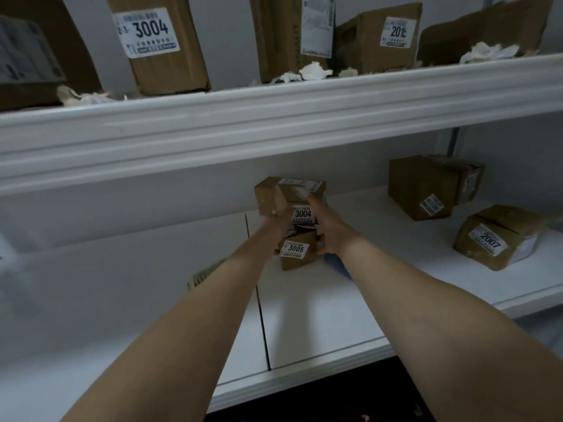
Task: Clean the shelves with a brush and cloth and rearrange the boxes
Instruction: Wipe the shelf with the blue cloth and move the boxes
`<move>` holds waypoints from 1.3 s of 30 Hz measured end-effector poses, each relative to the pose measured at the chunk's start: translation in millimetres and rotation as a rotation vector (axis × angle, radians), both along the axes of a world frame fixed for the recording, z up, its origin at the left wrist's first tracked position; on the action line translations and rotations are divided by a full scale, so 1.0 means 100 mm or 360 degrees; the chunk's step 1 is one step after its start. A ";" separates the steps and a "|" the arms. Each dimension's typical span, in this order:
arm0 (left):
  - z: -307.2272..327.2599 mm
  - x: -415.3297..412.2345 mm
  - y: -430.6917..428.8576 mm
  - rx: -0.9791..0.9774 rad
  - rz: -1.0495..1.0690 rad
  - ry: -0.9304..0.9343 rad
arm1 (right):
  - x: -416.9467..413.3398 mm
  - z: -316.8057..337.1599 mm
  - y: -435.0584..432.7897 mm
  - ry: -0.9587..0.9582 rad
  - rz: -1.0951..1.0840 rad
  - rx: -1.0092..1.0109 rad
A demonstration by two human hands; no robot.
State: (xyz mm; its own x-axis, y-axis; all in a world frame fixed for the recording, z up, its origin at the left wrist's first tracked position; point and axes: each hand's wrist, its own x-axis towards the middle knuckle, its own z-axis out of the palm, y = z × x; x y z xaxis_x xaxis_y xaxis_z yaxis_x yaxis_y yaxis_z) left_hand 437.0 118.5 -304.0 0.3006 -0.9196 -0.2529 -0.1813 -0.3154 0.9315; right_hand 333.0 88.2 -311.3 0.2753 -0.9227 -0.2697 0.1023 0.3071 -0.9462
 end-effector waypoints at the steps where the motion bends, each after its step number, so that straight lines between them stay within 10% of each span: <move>1: 0.01 -0.01 0.00 -0.0010 -0.0007 0.0026 | 0.05 0.00 -0.03 0.0027 -0.0009 0.0002; 13: 0.28 1.02 -0.01 -0.0291 0.0225 0.0100 | 1.28 0.42 0.34 -0.0052 0.0199 -0.0124; 39: 0.07 2.79 1.03 0.0099 0.0780 -0.0487 | 2.67 0.06 1.10 0.0178 0.0708 -0.0120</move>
